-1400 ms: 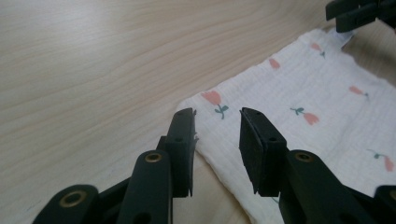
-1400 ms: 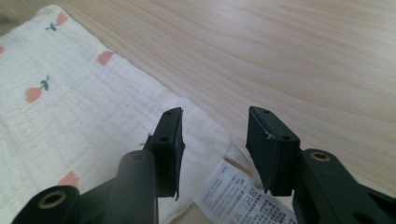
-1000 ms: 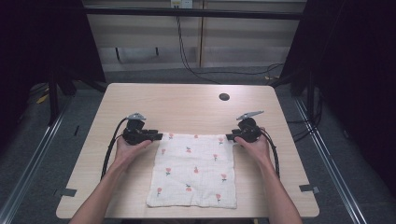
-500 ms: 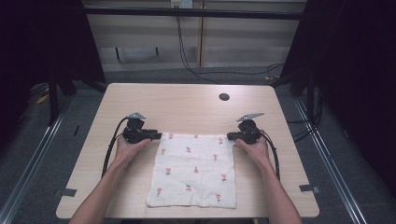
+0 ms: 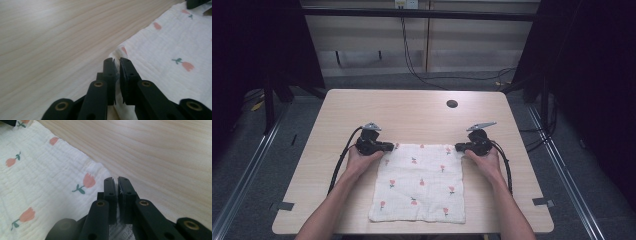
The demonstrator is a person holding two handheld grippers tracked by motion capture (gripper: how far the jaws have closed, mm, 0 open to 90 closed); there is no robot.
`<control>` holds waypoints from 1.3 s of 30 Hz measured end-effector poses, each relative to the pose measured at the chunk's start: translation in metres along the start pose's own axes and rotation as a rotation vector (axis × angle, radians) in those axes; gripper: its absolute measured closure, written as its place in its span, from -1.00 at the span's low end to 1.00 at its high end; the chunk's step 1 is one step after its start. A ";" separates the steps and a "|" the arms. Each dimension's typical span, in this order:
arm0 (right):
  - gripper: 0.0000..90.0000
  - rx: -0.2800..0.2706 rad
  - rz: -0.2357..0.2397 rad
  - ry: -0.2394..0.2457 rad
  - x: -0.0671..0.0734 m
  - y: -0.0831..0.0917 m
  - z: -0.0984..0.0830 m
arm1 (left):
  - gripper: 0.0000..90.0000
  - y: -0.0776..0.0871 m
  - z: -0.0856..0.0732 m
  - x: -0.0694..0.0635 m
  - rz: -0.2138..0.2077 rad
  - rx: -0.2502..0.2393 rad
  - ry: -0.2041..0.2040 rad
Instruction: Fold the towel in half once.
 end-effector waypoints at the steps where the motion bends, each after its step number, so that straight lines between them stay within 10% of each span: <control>1: 0.92 -0.002 0.008 0.000 0.000 0.001 0.000 | 0.93 0.001 0.000 0.001 0.002 0.005 -0.002; 39: 0.92 -0.182 0.101 0.029 0.021 0.060 0.028 | 0.94 0.067 0.021 -0.007 -0.002 -0.173 -0.008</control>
Point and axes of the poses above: each handheld gripper's, and its own axes: y roughly backward along the jaws, z roughly out of its top, x roughly to its left, the point moved 2 cm from there along -y, roughly forward along the jaws, and after that the axes turned 8 degrees about -y, right-handed, at the moved point
